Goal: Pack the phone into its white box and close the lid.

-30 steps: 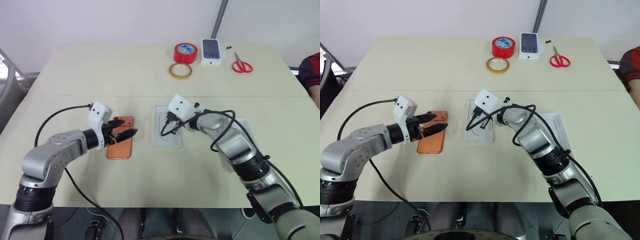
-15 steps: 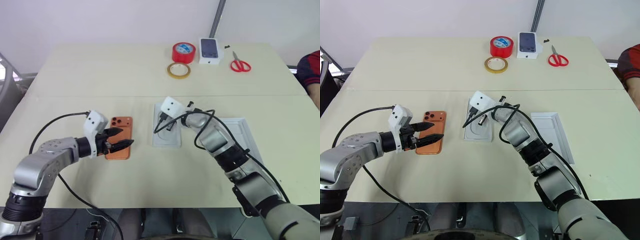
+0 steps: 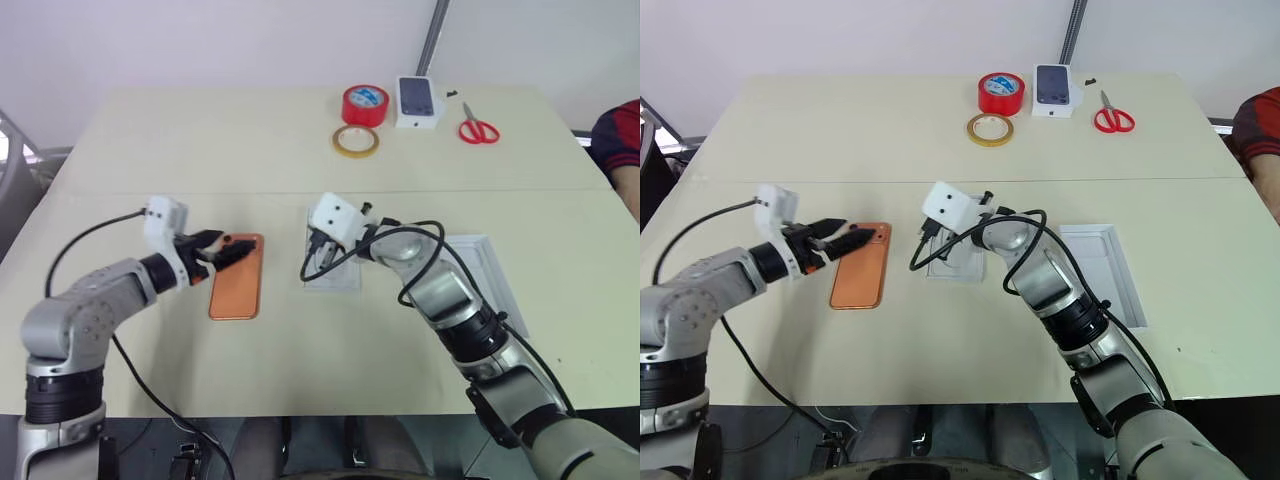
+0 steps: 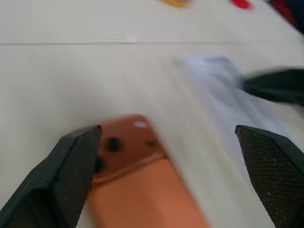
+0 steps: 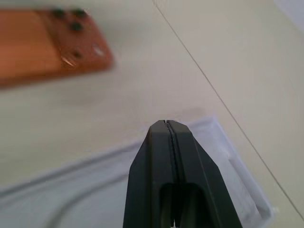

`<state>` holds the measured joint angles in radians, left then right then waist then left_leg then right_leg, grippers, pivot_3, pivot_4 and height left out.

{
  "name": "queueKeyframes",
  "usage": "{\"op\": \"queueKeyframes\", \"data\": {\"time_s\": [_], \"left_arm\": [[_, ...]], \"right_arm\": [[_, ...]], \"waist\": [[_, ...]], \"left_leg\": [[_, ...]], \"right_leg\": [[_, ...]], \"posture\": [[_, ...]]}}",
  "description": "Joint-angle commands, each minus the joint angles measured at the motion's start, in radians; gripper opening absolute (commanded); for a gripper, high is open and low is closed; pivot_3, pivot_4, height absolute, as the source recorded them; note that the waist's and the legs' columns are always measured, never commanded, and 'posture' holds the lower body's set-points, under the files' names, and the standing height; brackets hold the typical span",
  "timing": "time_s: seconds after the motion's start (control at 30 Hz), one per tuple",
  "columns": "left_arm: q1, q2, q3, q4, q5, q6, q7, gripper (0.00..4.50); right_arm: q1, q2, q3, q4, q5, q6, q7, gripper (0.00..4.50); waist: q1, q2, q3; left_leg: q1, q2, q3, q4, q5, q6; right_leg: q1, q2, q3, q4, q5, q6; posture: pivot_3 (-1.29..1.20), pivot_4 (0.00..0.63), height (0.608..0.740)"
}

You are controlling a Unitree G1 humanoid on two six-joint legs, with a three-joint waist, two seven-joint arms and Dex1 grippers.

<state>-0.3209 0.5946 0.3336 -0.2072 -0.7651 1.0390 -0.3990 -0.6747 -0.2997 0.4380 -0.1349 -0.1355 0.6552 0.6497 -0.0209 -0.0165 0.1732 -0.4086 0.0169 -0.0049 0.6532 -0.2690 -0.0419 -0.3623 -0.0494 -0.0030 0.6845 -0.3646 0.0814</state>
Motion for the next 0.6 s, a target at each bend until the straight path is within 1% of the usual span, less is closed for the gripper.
{"op": "queueKeyframes", "data": {"time_s": [0.03, 0.13, 0.2, 0.27, 0.4, 0.47, 0.6], "left_arm": [[-0.043, -0.001, 0.068, 0.063, 0.027, 0.118, 0.139, 4.48], [-0.060, 0.008, 0.093, 0.074, -0.010, 0.245, 0.161, 4.48], [-0.059, 0.029, 0.077, 0.057, -0.024, 0.341, 0.152, 4.48], [-0.055, 0.041, 0.067, 0.043, -0.032, 0.408, 0.146, 4.48], [-0.034, 0.007, 0.081, -0.022, -0.061, 0.499, 0.138, 4.48], [-0.017, -0.029, 0.083, -0.072, -0.085, 0.553, 0.137, 4.48], [0.012, -0.071, 0.087, -0.116, -0.137, 0.575, 0.149, 4.48]], "right_arm": [[0.002, 0.015, 0.071, -0.066, -0.002, 0.031, 0.037, 0.00], [-0.013, 0.021, 0.148, -0.037, -0.036, 0.036, 0.054, 0.00], [-0.039, 0.027, 0.205, 0.006, -0.068, 0.043, 0.065, 0.00], [-0.054, 0.038, 0.237, 0.041, -0.084, 0.021, 0.072, 0.00], [-0.071, 0.093, 0.250, 0.107, -0.076, 0.025, 0.083, 0.00], [-0.075, 0.105, 0.269, 0.130, -0.088, 0.006, 0.093, 0.00], [-0.082, 0.121, 0.276, 0.151, -0.100, -0.014, 0.101, 0.00]], "waist": [[0.001, 0.000, 0.000], [0.000, 0.000, 0.000], [0.000, -0.001, 0.000], [0.000, -0.001, 0.000], [0.000, 0.000, 0.000], [0.001, 0.000, -0.001], [0.002, 0.000, -0.002]], "left_leg": [[0.000, 0.000, 0.000, 0.000, 0.000, 0.000], [0.000, 0.000, 0.000, 0.000, 0.000, 0.000], [0.000, 0.000, 0.000, 0.000, 0.000, 0.000], [0.000, 0.000, 0.000, 0.000, 0.003, -0.005], [0.000, 0.000, 0.000, 0.000, 0.003, -0.006], [0.000, 0.000, 0.000, 0.000, 0.003, -0.006], [0.001, -0.001, 0.000, 0.000, 0.003, -0.006]], "right_leg": [[0.000, 0.000, 0.000, 0.000, 0.000, 0.000], [-0.001, 0.000, 0.000, 0.000, 0.000, 0.000], [-0.001, 0.000, 0.000, 0.000, 0.000, 0.000], [-0.001, 0.000, 0.000, 0.001, 0.000, 0.000], [-0.001, 0.000, 0.000, 0.001, 0.000, 0.000], [0.000, 0.000, 0.000, 0.001, 0.000, 0.000], [0.001, -0.001, 0.000, 0.001, 0.000, 0.000]], "posture": [[0.00, 0.150, 0.740], [0.00, 0.150, 0.740], [0.00, 0.150, 0.740], [0.00, 0.150, 0.740], [0.00, 0.150, 0.740], [0.00, 0.150, 0.740], [0.00, 0.150, 0.740]]}}
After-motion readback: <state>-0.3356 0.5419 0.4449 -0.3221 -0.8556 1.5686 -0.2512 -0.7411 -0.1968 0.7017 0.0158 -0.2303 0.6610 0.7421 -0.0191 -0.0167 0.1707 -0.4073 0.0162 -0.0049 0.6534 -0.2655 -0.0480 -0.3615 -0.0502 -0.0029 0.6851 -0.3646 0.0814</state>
